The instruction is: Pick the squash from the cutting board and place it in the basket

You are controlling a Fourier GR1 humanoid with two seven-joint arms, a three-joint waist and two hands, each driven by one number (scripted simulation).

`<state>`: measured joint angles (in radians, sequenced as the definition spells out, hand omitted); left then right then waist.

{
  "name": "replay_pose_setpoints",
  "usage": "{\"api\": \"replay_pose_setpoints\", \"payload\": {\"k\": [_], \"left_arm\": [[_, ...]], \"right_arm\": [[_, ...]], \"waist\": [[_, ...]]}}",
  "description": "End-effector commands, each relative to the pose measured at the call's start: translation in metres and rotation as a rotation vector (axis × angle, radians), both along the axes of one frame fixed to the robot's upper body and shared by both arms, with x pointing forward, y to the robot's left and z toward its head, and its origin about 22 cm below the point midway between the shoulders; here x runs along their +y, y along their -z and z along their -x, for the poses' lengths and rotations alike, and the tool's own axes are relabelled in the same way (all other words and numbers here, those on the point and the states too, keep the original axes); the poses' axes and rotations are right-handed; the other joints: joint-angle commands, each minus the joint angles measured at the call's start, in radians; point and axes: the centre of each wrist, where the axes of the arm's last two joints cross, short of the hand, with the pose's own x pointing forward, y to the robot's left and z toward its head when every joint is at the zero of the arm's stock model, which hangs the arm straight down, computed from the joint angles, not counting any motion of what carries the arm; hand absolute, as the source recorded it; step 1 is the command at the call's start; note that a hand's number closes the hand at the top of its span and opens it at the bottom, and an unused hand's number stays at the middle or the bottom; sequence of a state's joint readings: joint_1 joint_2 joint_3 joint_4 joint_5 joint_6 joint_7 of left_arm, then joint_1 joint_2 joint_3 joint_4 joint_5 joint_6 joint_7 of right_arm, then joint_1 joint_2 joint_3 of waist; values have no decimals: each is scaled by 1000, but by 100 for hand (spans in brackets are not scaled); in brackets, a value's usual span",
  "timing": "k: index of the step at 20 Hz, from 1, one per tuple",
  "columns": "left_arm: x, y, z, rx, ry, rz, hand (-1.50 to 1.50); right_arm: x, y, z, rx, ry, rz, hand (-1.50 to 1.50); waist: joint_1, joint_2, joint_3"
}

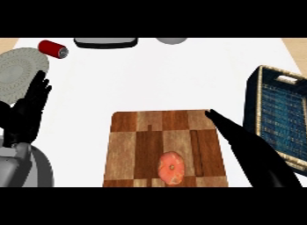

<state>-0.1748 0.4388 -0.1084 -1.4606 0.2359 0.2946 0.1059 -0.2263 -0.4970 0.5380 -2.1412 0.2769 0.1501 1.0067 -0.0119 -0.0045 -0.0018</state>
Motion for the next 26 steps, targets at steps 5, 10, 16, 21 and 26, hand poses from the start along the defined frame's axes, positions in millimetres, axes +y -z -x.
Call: {"api": "replay_pose_setpoints", "payload": {"k": [5, 10, 16, 21, 26], "left_arm": [[-7, 0, -8, -4, 7, 2, 0], [-19, -14, -2, -11, 12, -9, 0], [1, 17, -1, 3, 3, -8, 0], [5, 0, -3, -11, -4, -7, 0], [-8, -1, -2, -2, 22, 1, 0]], "right_arm": [[12, 24, 8, -10, 49, -74, -150], [26, 30, 14, -15, 49, -85, -150], [19, 89, 22, -66, 22, -105, -150], [9, 104, 15, -114, 33, -116, -150], [8, 102, 12, -122, 20, -113, -150]], "waist": [[10, 4, 2], [12, 3, 2], [9, 4, 2], [11, 4, 2], [11, 4, 2]]}}
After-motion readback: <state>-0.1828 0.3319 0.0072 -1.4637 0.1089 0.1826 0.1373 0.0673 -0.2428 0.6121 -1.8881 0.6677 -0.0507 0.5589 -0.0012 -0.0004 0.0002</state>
